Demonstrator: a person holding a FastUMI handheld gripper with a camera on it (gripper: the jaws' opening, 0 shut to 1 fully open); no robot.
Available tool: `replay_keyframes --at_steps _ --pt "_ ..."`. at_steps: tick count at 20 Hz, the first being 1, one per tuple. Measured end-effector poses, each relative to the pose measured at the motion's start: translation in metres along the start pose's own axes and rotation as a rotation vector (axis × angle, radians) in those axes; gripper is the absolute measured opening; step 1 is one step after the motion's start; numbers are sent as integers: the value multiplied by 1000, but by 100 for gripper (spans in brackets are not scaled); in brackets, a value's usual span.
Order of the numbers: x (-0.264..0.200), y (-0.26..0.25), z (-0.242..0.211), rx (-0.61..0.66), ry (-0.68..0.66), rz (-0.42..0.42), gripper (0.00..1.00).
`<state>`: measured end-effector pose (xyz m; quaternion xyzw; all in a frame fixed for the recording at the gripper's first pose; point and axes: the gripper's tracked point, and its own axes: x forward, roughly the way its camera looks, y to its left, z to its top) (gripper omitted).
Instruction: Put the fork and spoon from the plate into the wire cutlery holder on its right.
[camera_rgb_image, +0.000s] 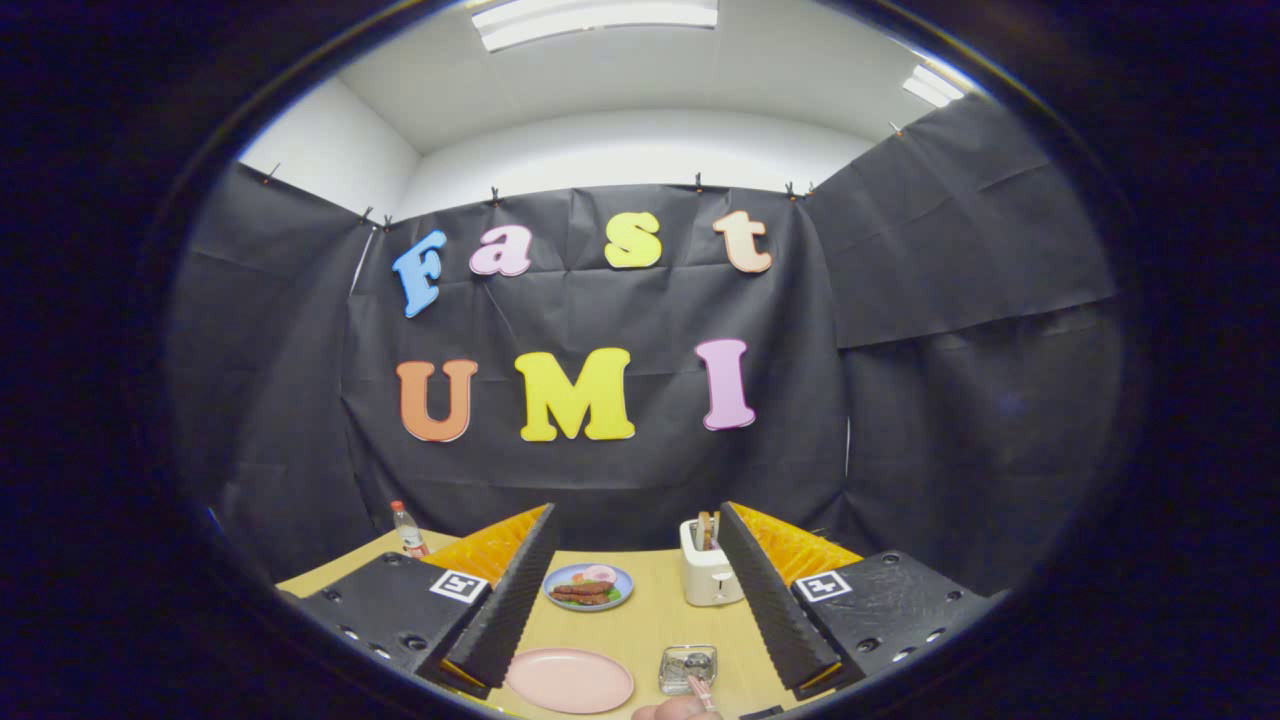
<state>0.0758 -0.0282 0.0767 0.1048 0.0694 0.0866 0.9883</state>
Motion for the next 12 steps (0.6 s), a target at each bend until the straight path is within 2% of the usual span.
replay_keyframes --at_steps 12 --pt "-10 14 20 0 -80 23 96"
